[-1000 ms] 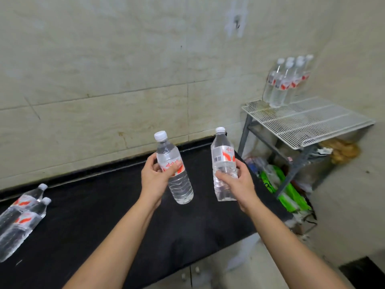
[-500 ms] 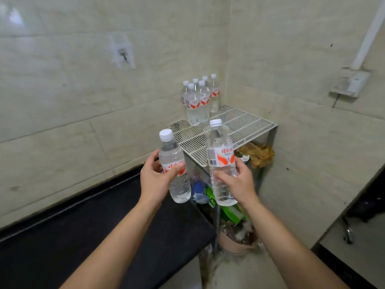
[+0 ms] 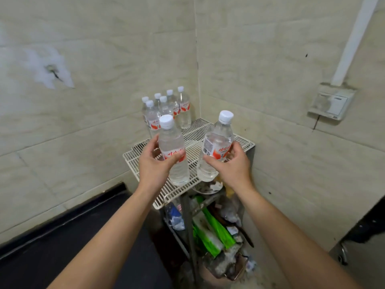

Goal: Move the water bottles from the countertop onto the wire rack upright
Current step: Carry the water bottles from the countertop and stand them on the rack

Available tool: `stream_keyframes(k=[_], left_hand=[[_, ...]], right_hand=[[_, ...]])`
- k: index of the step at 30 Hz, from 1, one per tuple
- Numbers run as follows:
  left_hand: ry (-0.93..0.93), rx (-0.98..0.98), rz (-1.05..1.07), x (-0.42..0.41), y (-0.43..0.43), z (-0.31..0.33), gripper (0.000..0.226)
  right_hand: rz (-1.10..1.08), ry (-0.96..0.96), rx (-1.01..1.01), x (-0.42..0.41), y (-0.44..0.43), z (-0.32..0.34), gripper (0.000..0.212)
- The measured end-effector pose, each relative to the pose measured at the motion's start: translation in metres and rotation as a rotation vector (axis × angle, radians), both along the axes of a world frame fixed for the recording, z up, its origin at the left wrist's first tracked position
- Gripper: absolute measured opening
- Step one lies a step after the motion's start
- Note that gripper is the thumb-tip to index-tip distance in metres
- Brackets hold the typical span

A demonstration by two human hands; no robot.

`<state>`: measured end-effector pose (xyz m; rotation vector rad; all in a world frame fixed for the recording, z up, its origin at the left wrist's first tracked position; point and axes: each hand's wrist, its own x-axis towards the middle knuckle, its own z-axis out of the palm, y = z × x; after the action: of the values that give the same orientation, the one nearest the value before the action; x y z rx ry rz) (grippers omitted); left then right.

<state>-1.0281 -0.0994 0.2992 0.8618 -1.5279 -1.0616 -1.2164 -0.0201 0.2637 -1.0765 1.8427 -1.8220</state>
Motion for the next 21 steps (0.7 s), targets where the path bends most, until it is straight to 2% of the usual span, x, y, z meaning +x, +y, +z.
stream_keyframes(k=[5,9,12,15,21], left_hand=[[-0.021,-0.030,0.081,-0.040,-0.072,-0.018,0.071],[0.006,0.053,0.104,-0.076,-0.134,-0.030,0.072],[-0.010,0.099,0.107,-0.100,-0.179,-0.032,0.077],[-0.050,0.114,0.119,-0.122,-0.212,-0.034,0.073],[-0.138,0.090,0.165,-0.163,-0.255,-0.040,0.069]], right_hand=[[0.023,0.058,0.084,-0.045,-0.072,-0.010,0.076],[0.015,0.121,0.179,-0.083,-0.133,-0.010,0.083],[0.042,0.163,0.216,-0.107,-0.176,-0.007,0.073],[0.079,0.173,0.221,-0.124,-0.212,-0.007,0.065],[0.141,0.108,0.200,-0.153,-0.288,-0.022,0.068]])
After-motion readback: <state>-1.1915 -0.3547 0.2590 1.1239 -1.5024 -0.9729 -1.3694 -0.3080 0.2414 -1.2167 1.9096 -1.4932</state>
